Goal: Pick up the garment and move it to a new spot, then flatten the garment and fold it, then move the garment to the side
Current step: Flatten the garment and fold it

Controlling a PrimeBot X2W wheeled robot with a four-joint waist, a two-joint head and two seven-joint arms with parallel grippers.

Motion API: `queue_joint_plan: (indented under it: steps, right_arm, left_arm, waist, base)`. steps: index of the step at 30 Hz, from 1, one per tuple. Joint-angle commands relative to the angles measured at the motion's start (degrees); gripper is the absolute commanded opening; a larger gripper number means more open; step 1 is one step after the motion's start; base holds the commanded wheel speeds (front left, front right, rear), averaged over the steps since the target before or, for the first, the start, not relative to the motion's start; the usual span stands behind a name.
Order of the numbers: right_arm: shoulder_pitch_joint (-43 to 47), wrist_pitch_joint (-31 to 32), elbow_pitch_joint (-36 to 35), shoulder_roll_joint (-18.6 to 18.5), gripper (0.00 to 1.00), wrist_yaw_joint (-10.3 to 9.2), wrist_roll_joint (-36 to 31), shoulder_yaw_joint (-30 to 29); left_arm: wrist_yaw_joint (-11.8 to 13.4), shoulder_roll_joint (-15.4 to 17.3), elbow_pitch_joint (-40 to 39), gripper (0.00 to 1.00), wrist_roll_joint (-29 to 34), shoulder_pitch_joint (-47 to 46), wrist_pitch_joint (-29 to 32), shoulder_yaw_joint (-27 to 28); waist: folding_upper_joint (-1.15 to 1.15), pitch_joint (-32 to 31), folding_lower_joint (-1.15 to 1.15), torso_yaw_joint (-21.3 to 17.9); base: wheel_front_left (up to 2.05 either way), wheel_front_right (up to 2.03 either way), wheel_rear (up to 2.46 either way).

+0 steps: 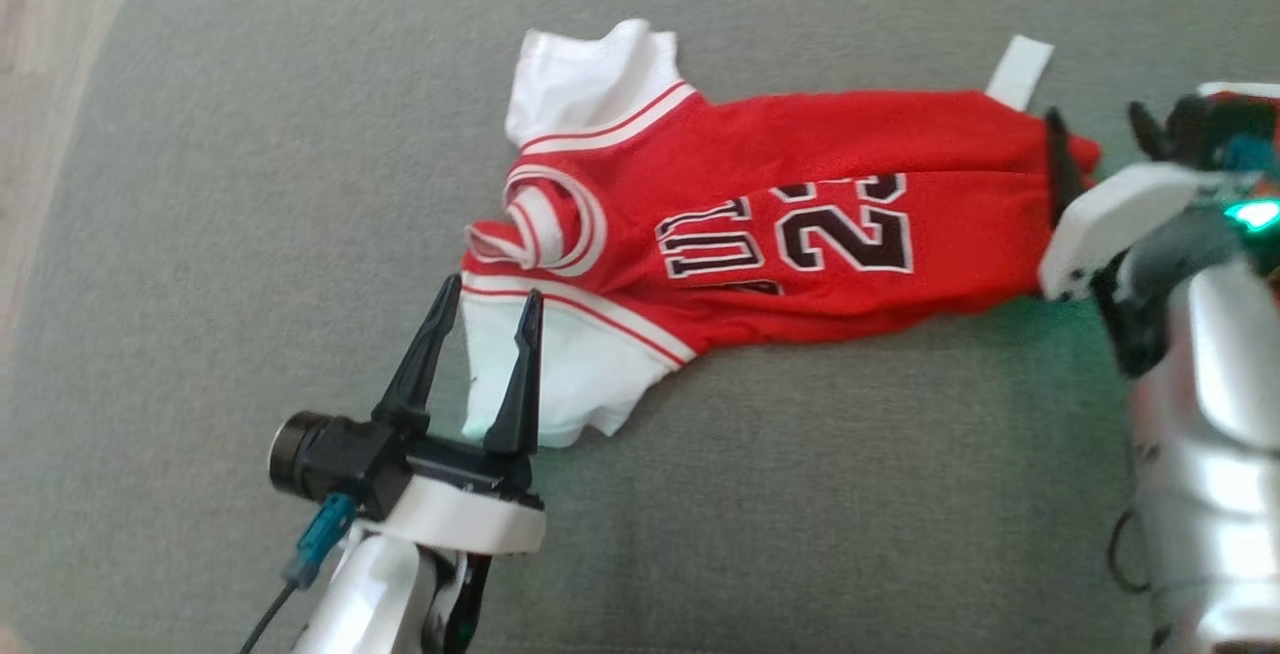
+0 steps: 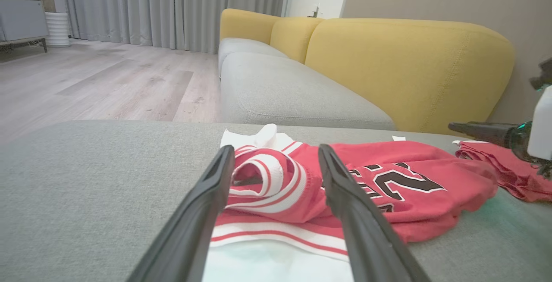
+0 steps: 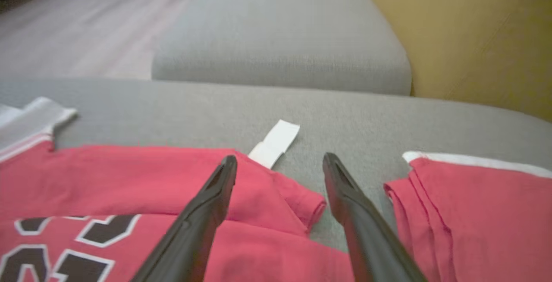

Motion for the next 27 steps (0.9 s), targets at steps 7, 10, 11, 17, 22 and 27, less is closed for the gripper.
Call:
queue_joint_plan:
  steps: [7, 10, 11, 17, 22, 27]
  right_arm:
    - [-10.53, 9.64, 10.46, -4.61, 1.00, -0.05, -4.72, -0.65]
    - [-12.02, 11.85, 13.50, -6.00, 1.00, -0.05, -5.60, 0.49]
    - [-13.08, 14.34, 16.62, -7.24, 1.00, -0.05, -6.06, 2.10]
    - [-15.89, 17.98, 22.07, -9.08, 0.00, -0.05, -3.53, 5.94]
    - [-20.21, 10.33, 20.80, -10.00, 0.00, -0.05, -0.51, 9.11]
    - [-25.48, 1.71, 19.73, -10.73, 0.00, -0.05, 0.75, 13.51]
  left_arm:
    - [-1.57, -1.01, -0.87, 1.00, 0.90, -3.15, -0.30, 1.79]
    - [-1.80, -1.12, -0.77, 1.00, 0.96, -3.55, -0.30, 1.86]
    - [-2.01, -1.20, -0.70, 1.00, 0.99, -4.03, -0.30, 1.90]
    - [-2.11, -1.30, -0.75, 1.00, 0.74, -4.84, -0.30, 1.96]
    - [-1.61, -1.32, -1.35, 1.00, -0.19, -5.20, -0.30, 1.47]
    - [-1.22, -1.32, -1.83, 1.00, -0.79, -5.84, -0.30, 1.07]
  waist:
    - [0.00, 3.45, -0.01, 3.88]
    - [0.00, 4.12, -0.01, 4.57]
    - [0.00, 4.67, -0.01, 5.18]
    - [0.00, 5.33, -0.01, 6.25]
    - [0.00, 5.92, -0.01, 6.62]
    - [0.00, 6.55, -0.01, 7.02]
  base:
    - [0.00, 0.00, 0.00]
    - [0.00, 0.00, 0.00]
    - [0.00, 0.00, 0.00]
    - [0.00, 0.00, 0.00]
    - [0.00, 0.00, 0.00]
    - [0.00, 0.00, 0.00]
